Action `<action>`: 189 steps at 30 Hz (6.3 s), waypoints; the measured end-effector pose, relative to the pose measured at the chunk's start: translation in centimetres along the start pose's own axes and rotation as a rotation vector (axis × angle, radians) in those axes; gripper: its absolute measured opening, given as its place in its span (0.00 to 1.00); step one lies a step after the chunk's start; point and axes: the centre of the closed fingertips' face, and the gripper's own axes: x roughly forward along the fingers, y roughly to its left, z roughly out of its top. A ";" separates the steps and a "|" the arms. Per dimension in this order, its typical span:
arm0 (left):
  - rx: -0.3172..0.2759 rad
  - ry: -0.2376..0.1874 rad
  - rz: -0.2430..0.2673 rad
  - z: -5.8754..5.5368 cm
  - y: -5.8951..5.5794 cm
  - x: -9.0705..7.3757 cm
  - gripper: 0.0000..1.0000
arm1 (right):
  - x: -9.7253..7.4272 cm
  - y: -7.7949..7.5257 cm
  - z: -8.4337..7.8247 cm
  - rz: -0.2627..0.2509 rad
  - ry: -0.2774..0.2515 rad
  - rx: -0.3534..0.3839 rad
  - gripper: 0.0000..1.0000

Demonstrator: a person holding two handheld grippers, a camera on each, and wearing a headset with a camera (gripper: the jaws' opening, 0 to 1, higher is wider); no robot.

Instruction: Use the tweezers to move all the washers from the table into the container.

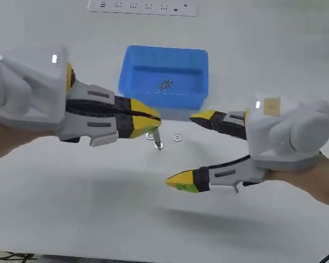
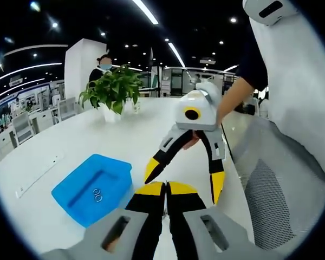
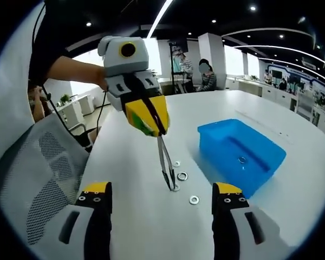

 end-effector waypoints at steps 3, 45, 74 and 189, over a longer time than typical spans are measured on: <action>0.009 0.010 -0.003 -0.1 -0.2 0.2 0.05 | 1.1 0.1 0.7 0.032 0.001 -0.024 0.67; 0.016 0.065 0.000 -0.3 -0.1 1.2 0.05 | 3.6 -0.6 -0.3 0.184 0.136 -0.265 0.09; 0.010 0.105 0.085 -0.7 -0.2 -2.1 0.28 | 2.3 0.1 2.4 0.145 0.122 -0.274 0.08; -0.148 -0.154 0.408 3.3 12.1 -2.6 0.64 | 4.6 -11.8 5.9 -0.028 0.146 -0.343 0.07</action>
